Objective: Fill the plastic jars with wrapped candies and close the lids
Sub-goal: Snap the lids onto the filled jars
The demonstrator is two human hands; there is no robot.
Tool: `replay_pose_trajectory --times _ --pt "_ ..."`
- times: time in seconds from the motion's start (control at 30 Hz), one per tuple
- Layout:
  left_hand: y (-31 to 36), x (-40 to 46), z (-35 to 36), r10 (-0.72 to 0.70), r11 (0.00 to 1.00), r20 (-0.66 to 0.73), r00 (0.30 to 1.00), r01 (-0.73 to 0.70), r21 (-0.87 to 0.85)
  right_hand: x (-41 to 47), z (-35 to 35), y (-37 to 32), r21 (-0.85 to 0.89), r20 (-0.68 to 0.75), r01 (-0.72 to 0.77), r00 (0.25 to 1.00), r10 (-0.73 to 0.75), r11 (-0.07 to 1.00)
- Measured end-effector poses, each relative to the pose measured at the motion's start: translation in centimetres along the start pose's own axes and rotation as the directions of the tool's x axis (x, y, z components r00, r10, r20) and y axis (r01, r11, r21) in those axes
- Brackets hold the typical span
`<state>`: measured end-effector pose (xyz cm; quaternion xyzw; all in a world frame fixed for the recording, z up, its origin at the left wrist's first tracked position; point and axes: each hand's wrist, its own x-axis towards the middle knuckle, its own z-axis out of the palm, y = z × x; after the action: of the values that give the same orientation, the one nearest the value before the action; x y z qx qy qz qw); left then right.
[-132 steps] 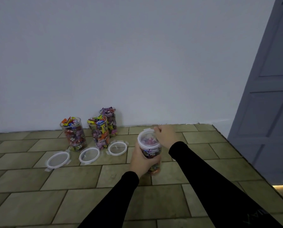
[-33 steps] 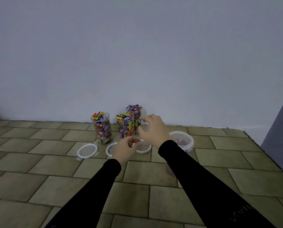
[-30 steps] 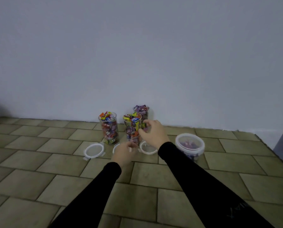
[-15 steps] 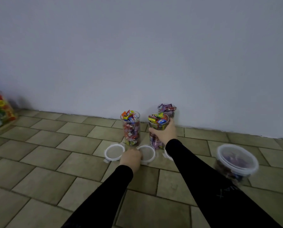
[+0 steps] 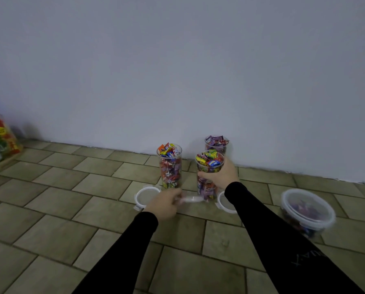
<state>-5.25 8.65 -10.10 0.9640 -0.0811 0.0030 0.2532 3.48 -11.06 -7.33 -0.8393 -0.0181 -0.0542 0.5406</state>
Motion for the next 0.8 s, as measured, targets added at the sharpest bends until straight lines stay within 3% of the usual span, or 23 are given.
replay_pose_trajectory --times 0.1,0.27,0.37,0.43,0.6,0.8 --pt "0.3 -0.4 0.0 0.003 0.96 -0.108 0.994 -0.033 -0.278 -0.8 -0.3 0.6 -0.021 0.023 0.018 1.0 -0.017 1.0" --pt "2.1 -1.3 -0.4 -0.045 0.835 -0.393 0.919 -0.182 -0.52 -3.4 -1.3 1.3 -0.026 0.059 0.046 0.997 -0.044 0.999" --pt "4.1 -1.5 -1.4 -0.184 0.654 -0.411 0.893 -0.201 -0.729 -4.7 -1.9 1.9 -0.007 0.054 0.076 0.996 -0.075 0.997" --pt "6.4 -1.1 -2.4 -0.247 0.597 -0.365 0.898 -0.156 -0.787 -5.7 -2.5 1.4 0.009 0.07 0.079 0.994 -0.079 0.997" --pt "11.7 0.5 -3.8 -0.187 0.789 -0.315 0.931 -0.049 -0.612 -7.0 -3.2 0.8 -0.049 0.13 0.131 0.984 -0.123 0.99" --pt "14.2 2.0 -4.0 -0.175 0.925 -0.177 0.969 0.1 -0.365 -8.5 -3.4 0.2 -0.052 0.148 0.163 0.977 -0.154 0.985"
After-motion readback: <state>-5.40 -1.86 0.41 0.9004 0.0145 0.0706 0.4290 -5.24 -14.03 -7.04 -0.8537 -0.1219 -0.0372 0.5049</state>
